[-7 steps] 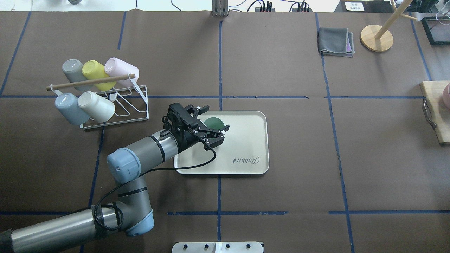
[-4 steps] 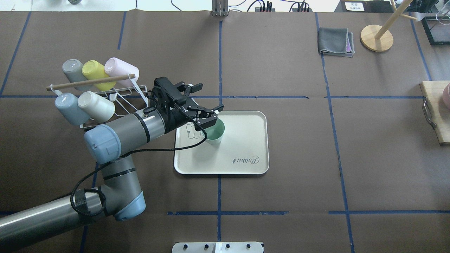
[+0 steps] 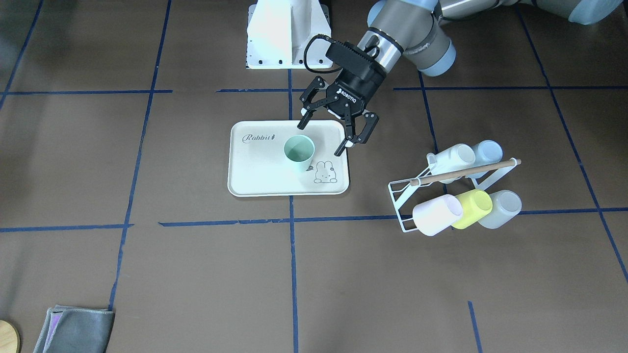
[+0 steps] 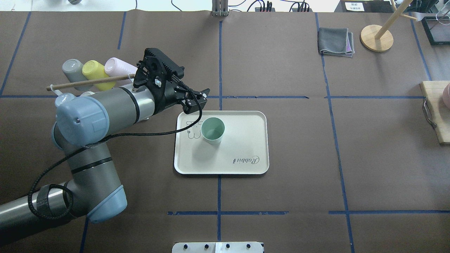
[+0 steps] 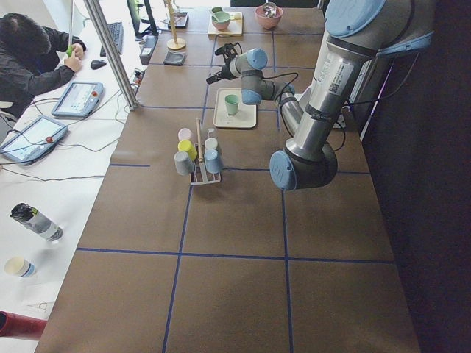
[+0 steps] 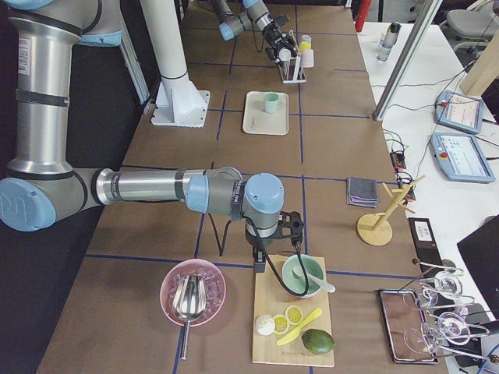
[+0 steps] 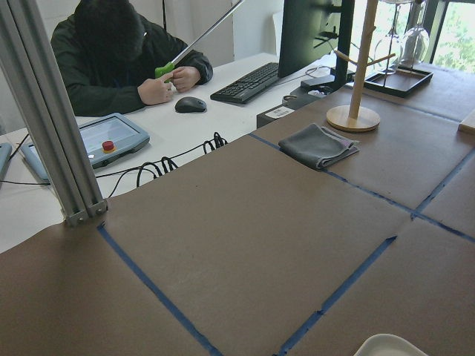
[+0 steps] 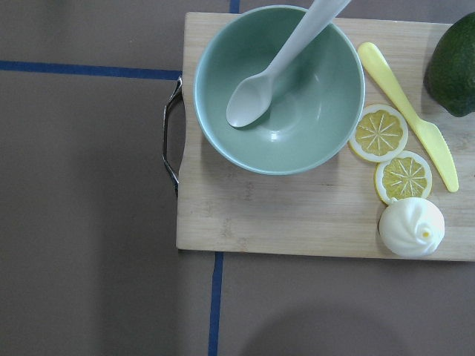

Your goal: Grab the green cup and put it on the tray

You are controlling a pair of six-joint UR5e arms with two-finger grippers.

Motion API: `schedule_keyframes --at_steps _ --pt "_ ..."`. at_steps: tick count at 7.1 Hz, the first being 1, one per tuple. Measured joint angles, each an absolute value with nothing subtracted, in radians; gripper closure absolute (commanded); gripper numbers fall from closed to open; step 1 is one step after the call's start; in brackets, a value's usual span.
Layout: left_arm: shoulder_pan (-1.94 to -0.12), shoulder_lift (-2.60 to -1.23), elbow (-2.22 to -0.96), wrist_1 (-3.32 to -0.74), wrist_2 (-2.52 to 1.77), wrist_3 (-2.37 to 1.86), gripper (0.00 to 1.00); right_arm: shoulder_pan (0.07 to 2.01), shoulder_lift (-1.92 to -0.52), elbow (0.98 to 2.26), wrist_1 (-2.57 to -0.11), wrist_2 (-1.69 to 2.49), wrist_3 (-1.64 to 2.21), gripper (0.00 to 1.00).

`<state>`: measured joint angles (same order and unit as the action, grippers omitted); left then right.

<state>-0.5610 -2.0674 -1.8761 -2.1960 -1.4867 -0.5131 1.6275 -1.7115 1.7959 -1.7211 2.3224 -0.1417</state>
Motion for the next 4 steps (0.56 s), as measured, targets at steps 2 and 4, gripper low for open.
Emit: schedule_keyframes --at_steps 2,4 --pt "-0.658 -2.054 -1.914 -1.961 -1.708 -0.501 0.0 1.628 -1.713 1.796 -1.721 2.322 -0.15 0.0" --pt "-0.755 -2.048 -1.934 -1.786 -1.782 -0.318 0.0 1.628 -1.713 1.797 -1.721 2.322 -0.149 0.0"
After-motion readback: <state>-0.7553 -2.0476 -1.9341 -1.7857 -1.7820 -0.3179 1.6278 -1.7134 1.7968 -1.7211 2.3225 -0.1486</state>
